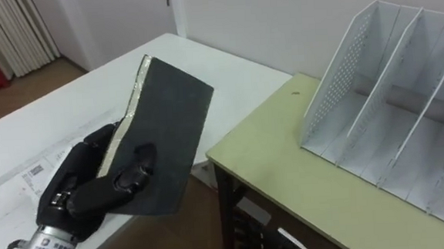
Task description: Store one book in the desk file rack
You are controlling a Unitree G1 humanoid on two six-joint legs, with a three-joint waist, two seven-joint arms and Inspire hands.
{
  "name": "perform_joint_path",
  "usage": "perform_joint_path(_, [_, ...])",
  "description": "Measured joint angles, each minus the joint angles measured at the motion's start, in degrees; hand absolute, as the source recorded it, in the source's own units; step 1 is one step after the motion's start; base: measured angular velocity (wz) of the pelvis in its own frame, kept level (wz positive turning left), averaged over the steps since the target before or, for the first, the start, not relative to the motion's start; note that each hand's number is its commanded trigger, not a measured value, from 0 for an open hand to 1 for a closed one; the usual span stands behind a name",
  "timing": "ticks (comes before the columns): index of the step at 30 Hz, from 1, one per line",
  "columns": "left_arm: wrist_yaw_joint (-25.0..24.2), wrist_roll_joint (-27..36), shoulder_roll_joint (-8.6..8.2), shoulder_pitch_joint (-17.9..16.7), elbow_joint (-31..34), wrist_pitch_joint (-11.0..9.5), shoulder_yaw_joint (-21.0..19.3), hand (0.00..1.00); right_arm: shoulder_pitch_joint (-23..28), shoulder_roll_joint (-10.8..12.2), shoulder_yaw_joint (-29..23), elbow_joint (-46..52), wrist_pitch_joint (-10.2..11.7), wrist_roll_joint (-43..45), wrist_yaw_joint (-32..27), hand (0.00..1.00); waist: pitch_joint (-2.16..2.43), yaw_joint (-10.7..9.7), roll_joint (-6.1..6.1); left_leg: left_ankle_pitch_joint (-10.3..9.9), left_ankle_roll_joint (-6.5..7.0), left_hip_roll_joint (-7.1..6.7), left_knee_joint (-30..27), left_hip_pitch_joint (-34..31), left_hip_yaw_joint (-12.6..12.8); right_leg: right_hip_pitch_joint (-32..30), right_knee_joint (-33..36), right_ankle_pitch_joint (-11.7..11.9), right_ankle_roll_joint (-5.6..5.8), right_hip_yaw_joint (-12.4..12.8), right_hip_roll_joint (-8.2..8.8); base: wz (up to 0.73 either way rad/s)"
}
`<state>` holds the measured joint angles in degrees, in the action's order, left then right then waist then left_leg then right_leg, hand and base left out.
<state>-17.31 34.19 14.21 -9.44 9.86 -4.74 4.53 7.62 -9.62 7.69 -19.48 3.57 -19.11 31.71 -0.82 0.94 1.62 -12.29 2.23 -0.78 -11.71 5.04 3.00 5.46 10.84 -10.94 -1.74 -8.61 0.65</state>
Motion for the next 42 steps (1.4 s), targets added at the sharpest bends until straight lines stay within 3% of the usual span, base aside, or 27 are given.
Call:
perform_joint_path(6, [-9.4,4.6,0.52,-0.5,-1.6,2.7,0.0,1.0,0.0,-1.8,-0.7,3.6,-2.0,-8.2,3.2,0.0,0.27,0.7,0.36,0.0,0.01,0.02,0.0,0.2,0.1,0.2,0.4,0.0,0.0,0.1,0.1,-0.02])
perform_joint_path(13, [-14.4,9.2,0.94,-0.4,-2.8,5.1,0.0,1.0,-0.3,-2.1,-1.5,11.7,-3.4,-15.8,5.9,0.0,0.2,0.7,0.25,0.0,0.01,0.02,-0.2,-0.2,0.1,-0.5,0.9,-0.1,-0.02,0.5,0.1,-0.02])
perform_joint_path(18, [-18.9,11.9,3.31,-0.5,-3.1,6.8,0.0,1.0,-1.5,-2.7,-1.9,12.0,-4.9,-21.2,6.9,0.0,0.14,0.8,0.11,-0.2,0.09,0.07,-1.0,-0.5,0.1,-0.8,1.1,-0.1,-0.03,0.6,0.05,0.0])
perform_joint_path(23, [-21.6,14.9,3.5,-0.4,-3.1,7.4,0.0,1.0,-2.4,-3.1,-2.1,12.9,-5.1,-21.5,8.0,0.0,0.42,0.8,0.02,-0.2,0.1,0.06,-1.5,-1.4,0.1,-1.6,1.8,-0.1,-0.04,0.6,0.1,0.0])
perform_joint_path(34, [-25.2,15.2,5.06,-0.1,-3.1,9.9,0.0,1.0,-2.4,-4.2,-1.1,18.0,-8.0,-25.7,10.2,0.0,0.38,0.9,-0.02,-0.3,0.15,0.08,-1.9,-1.7,0.1,-2.2,2.4,-0.1,-0.05,0.7,0.18,0.0])
perform_joint_path(37, [-26.0,15.3,6.36,-0.1,-3.4,10.4,0.3,1.0,-2.5,-4.8,-0.5,19.0,-8.7,-27.1,11.6,0.0,0.41,0.9,0.01,-0.2,0.16,0.07,-2.1,-2.4,0.1,-2.4,2.9,-0.1,-0.1,0.7,0.23,0.0])
perform_joint_path(42, [-27.4,16.9,8.59,-0.1,-8.5,11.8,0.4,1.0,-2.0,-7.8,0.2,19.1,-10.1,-27.7,13.8,0.0,0.4,0.9,0.38,-0.2,0.16,0.08,-2.2,-2.4,0.1,-2.6,2.9,-0.2,-0.11,0.7,0.23,0.0])
